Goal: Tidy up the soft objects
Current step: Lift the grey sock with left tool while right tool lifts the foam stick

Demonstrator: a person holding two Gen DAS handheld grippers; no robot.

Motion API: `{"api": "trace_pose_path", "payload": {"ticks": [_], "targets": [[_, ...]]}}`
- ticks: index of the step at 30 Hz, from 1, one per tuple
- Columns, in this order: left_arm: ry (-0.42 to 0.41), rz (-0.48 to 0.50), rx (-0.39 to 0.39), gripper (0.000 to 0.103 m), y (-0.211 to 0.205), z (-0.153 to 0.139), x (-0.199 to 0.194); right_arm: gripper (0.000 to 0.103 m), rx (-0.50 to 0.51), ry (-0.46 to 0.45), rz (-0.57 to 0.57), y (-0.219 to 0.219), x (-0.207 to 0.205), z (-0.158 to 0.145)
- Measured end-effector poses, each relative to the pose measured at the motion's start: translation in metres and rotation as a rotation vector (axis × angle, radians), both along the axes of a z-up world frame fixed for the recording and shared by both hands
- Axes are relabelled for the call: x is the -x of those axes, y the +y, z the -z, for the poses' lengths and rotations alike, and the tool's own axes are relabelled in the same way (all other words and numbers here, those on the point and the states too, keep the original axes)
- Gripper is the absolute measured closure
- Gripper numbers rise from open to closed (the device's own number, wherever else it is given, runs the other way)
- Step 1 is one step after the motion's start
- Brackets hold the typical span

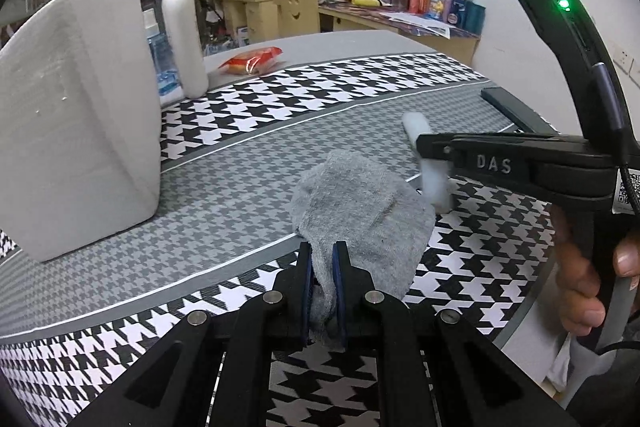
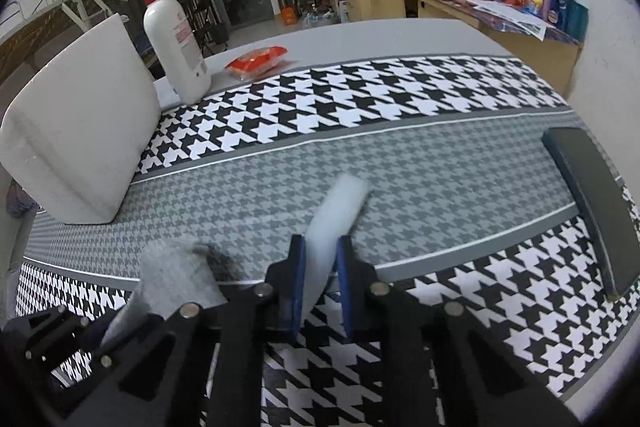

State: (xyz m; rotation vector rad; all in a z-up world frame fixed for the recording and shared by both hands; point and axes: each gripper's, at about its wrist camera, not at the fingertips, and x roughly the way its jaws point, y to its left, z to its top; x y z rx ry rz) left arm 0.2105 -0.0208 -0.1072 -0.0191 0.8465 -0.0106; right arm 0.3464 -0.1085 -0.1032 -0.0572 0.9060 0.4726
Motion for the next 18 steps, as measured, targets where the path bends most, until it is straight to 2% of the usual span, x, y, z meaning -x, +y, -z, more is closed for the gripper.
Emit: {"api": "trace_pose_path", "payload": {"ticks": [4,6,8,10,11,13,14,15,18], "targets": [[-0.003,0.000,0.003,0.090,0.001,0.000,0.002,0.084,0.023,-0.017,-0.003,-0.001,0.000,-0.002],[0.000,0.001,0.004,0.083,0.001,0.000,0.000,0.080,0.034,-0.011,-0.007,0.000,0.000,0.000],[0.006,-0.001,0.001,0.070,0.001,0.001,-0.001,0.076,0.038,-0.021,-0.009,0.001,0.002,-0.001],[0.006,0.001,0.004,0.066,-0.001,0.001,-0.002,0.074,0.037,-0.020,-0.011,0.000,0.003,-0.001],[0.008,0.000,0.008,0.066,-0.001,0.001,-0.004,0.071,0.038,-0.022,-0.011,-0.001,0.004,-0.002],[0.021,-0.004,0.020,0.066,-0.001,0.002,-0.008,0.060,0.044,-0.031,-0.007,-0.002,0.006,-0.003],[0.024,-0.004,0.023,0.066,-0.002,0.002,-0.009,0.050,0.041,-0.037,-0.004,-0.004,0.008,-0.004],[0.025,-0.003,0.023,0.066,-0.002,0.003,-0.010,0.046,0.036,-0.041,-0.003,-0.005,0.009,-0.004],[0.024,0.009,0.028,0.063,-0.006,0.003,-0.013,0.046,0.030,-0.051,-0.003,-0.009,0.012,-0.006]]}}
